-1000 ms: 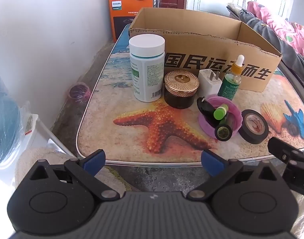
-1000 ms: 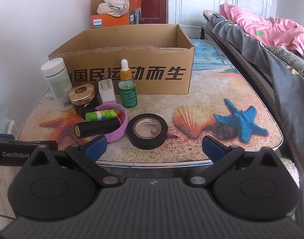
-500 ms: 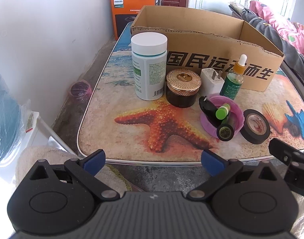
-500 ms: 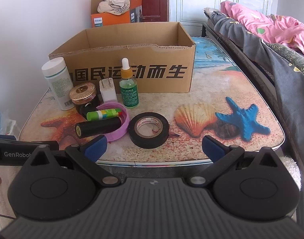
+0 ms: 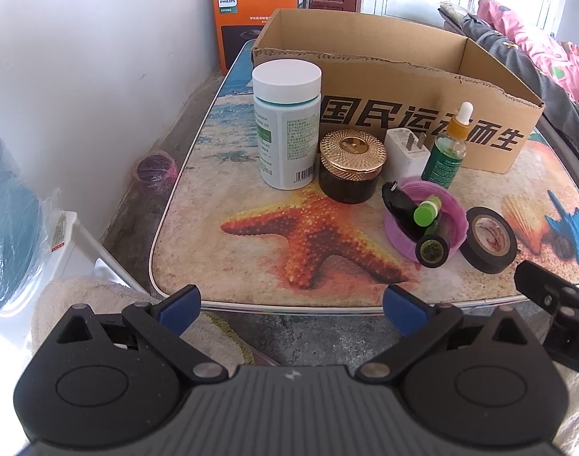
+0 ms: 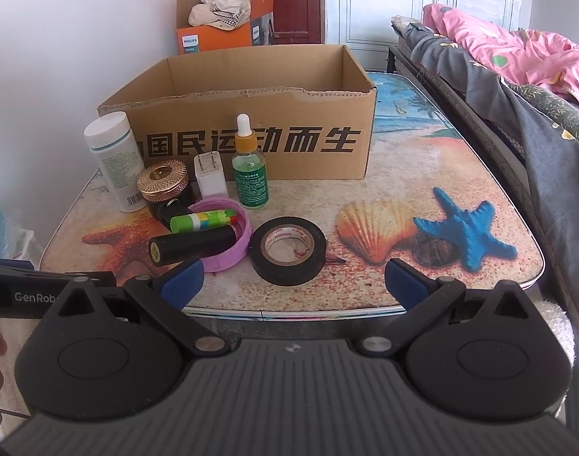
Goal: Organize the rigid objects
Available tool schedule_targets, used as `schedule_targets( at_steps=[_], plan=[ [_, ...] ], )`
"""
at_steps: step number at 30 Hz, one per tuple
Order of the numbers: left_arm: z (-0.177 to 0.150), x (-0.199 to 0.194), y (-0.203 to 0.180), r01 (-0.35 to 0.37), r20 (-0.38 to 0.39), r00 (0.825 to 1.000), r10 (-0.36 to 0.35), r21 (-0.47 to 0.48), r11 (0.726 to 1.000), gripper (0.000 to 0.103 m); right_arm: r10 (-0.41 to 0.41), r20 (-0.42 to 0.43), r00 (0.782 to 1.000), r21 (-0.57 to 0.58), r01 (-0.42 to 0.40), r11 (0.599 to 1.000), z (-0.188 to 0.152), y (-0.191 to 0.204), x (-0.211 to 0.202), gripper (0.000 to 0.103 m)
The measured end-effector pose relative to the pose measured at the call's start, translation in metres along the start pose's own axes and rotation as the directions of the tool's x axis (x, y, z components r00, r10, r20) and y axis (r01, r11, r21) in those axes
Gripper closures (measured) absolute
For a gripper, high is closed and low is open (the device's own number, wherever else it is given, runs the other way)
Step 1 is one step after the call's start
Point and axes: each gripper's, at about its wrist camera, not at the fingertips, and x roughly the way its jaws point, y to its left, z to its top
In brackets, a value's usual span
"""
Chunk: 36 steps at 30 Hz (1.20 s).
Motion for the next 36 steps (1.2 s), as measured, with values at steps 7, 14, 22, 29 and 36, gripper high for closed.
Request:
schedule_targets(
  at_steps=[7, 14, 22, 29, 36],
  plan=[
    [0.0000, 0.0003, 0.0003, 0.000, -0.001, 1.000, 0.000, -0.001, 1.000, 0.001, 0.002, 0.002, 1.000, 0.000, -0.002, 1.000, 0.0002, 0.0006, -0.0003, 0.001],
    [-0.0001, 0.0004, 0.0015, 0.003, -0.004, 1.000, -0.003, -0.004, 1.000, 0.001, 0.005, 0.008, 1.000, -0.010, -0.005, 1.000, 0.0014, 0.0026, -0.0013, 0.001],
    [0.0002, 0.0010, 0.0021, 0.007, -0.010, 1.000, -0.007, -0.010, 1.000, 0.001, 0.011, 0.010, 1.000, -0.016, -0.011, 1.000, 0.0021, 0.0038, -0.0019, 0.001],
    [0.0015, 0.0014, 0.0022, 0.011, -0.016, 1.000, -0.011, -0.015, 1.000, 0.001, 0.011, 0.010, 1.000, -0.016, -0.011, 1.000, 0.0024, 0.0043, -0.0015, 0.001],
    [0.0017, 0.0020, 0.0016, 0.012, -0.022, 1.000, -0.012, -0.015, 1.000, 0.001, 0.011, 0.010, 1.000, -0.017, -0.011, 1.000, 0.0026, 0.0043, -0.0013, 0.001]
  ],
)
